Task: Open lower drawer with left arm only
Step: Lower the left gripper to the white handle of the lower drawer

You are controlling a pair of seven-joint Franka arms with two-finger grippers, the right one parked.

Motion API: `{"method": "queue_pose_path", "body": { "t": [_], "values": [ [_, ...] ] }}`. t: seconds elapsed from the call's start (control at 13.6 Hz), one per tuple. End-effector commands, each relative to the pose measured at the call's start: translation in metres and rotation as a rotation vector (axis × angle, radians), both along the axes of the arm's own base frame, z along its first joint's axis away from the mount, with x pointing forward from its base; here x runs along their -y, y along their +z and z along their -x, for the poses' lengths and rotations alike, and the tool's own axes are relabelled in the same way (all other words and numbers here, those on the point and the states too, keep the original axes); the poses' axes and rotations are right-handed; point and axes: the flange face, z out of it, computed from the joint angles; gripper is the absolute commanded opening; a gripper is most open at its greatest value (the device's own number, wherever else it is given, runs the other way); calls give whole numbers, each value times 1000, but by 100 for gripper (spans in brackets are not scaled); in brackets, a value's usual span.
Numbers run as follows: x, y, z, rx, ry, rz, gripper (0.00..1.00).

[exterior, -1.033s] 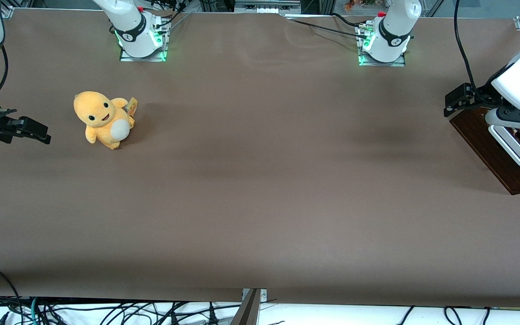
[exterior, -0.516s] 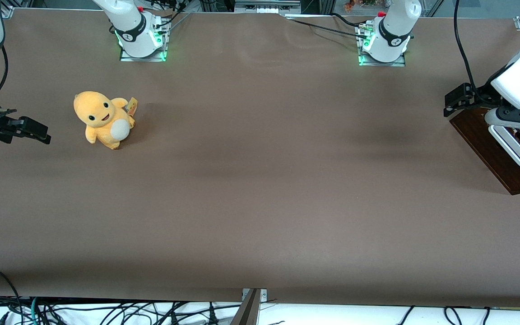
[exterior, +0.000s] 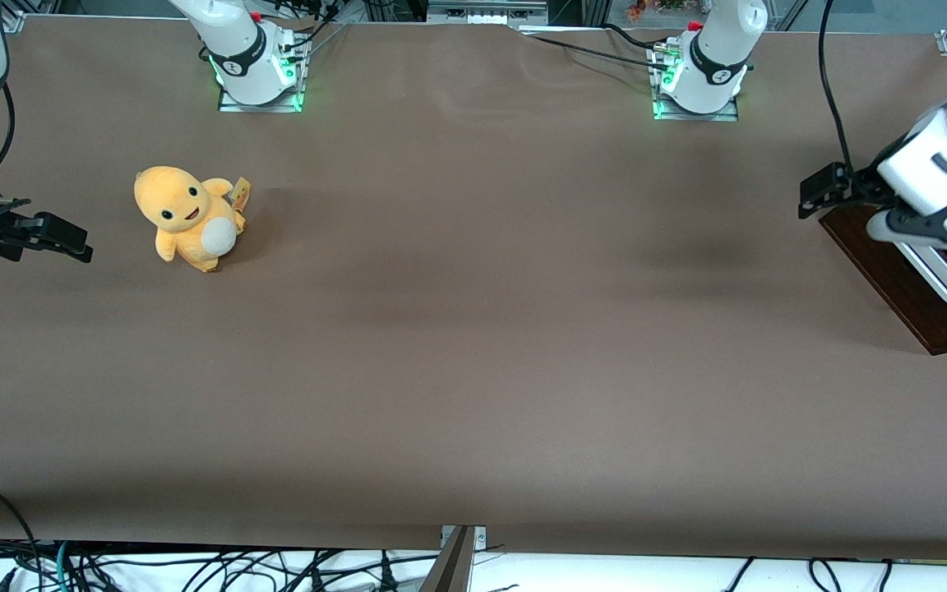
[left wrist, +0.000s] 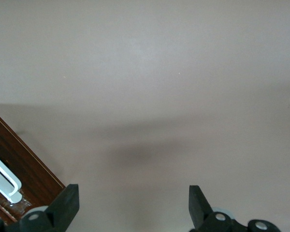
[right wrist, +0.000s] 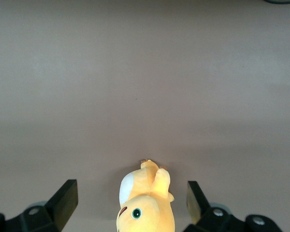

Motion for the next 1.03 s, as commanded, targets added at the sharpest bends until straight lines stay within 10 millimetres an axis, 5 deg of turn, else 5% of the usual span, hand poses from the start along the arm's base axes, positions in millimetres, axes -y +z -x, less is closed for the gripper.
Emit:
{"method": "queue_pose_path", "body": {
  "t": [0.0, 0.37, 0.96],
  "values": [
    [-6, -44, -17, -85, 34, -14, 100],
    [-7, -154, -40, -243, 145, -412, 100],
    [-62, -297, -48, -339, 226, -1014, 100]
  ]
}}
